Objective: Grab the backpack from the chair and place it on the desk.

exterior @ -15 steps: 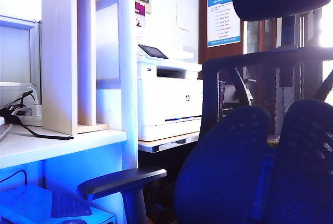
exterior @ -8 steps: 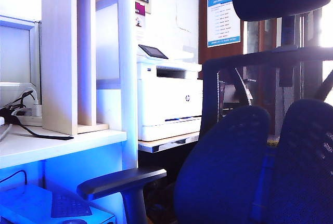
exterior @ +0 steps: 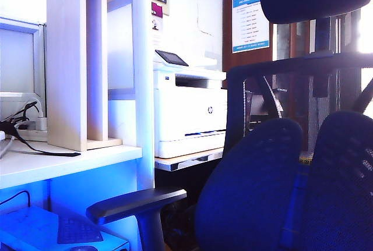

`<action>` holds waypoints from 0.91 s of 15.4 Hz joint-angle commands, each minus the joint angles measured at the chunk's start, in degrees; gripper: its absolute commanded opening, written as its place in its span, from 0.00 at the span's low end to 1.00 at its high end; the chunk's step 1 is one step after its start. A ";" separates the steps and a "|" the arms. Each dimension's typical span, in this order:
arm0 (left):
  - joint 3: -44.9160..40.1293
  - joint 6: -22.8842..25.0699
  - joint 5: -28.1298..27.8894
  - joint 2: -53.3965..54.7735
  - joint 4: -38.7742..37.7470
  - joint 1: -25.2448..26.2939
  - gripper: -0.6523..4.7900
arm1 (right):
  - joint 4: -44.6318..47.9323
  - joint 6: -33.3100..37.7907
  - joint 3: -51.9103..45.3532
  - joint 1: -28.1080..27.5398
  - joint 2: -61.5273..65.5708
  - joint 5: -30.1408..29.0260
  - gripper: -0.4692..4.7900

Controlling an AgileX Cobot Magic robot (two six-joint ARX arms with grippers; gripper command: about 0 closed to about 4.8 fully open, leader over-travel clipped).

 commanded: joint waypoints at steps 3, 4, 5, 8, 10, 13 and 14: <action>0.33 -3.61 12.90 -3.13 1.29 0.02 0.91 | 1.66 -0.20 0.55 0.07 -0.17 -1.11 0.72; 0.33 -4.68 16.63 -4.04 1.81 -0.02 0.91 | 2.14 -0.22 0.55 0.07 -0.17 -1.40 0.72; 0.31 -7.41 21.84 -5.99 3.45 -0.52 0.91 | 3.52 -0.24 0.55 0.00 -0.17 -1.51 0.72; 0.28 -9.88 29.62 -10.16 6.40 -4.79 0.91 | 6.19 -0.44 0.55 -1.03 -0.17 -1.29 0.72; 0.28 -9.92 30.12 -12.61 6.47 -12.85 0.91 | 7.63 -0.42 0.68 -3.26 -0.26 -1.27 0.72; 0.00 -9.33 29.03 -14.27 5.86 -24.28 0.90 | 7.72 -0.44 1.51 -6.32 -1.99 0.11 0.72; -0.39 -9.31 29.05 -14.86 5.44 -27.26 0.90 | 8.20 -0.42 1.55 -7.30 -2.71 0.52 0.72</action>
